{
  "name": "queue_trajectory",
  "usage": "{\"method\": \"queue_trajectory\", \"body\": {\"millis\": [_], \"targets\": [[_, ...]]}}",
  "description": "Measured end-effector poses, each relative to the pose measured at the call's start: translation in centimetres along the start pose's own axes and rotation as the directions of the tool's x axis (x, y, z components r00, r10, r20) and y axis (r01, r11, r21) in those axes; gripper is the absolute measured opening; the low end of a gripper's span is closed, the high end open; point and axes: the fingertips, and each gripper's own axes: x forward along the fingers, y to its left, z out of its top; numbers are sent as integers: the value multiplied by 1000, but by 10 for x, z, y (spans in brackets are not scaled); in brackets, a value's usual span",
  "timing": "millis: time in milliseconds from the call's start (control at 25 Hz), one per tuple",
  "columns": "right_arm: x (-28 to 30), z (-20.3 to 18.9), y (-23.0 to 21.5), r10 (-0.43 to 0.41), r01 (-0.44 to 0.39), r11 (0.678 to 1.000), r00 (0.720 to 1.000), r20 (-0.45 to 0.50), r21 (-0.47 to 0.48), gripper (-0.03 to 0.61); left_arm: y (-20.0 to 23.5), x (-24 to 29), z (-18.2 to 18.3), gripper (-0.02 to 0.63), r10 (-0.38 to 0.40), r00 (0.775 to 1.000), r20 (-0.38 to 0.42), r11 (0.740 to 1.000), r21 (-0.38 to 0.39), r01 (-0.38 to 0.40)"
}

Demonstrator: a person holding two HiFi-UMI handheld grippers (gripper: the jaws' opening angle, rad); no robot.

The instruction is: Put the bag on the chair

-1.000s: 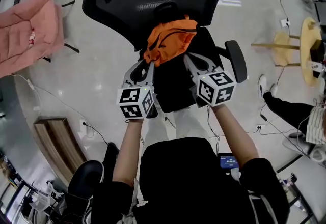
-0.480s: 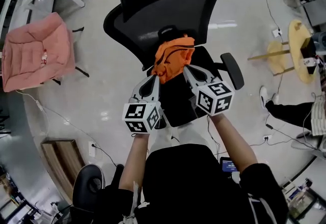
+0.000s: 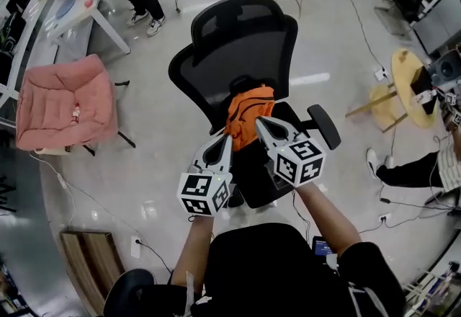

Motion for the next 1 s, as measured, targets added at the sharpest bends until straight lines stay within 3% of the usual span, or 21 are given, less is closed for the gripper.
{"method": "queue_trajectory", "body": {"millis": [560,1000], "targets": [[-43,34,81,10,0,997,990,139,-72,-5,-13,-78,36,11,-53,992,112,998,52,47],[-84,41,101,1,22,992,983,182,-122,-5,-47,-103,47,11,-90,984,155,995,62,81]]}}
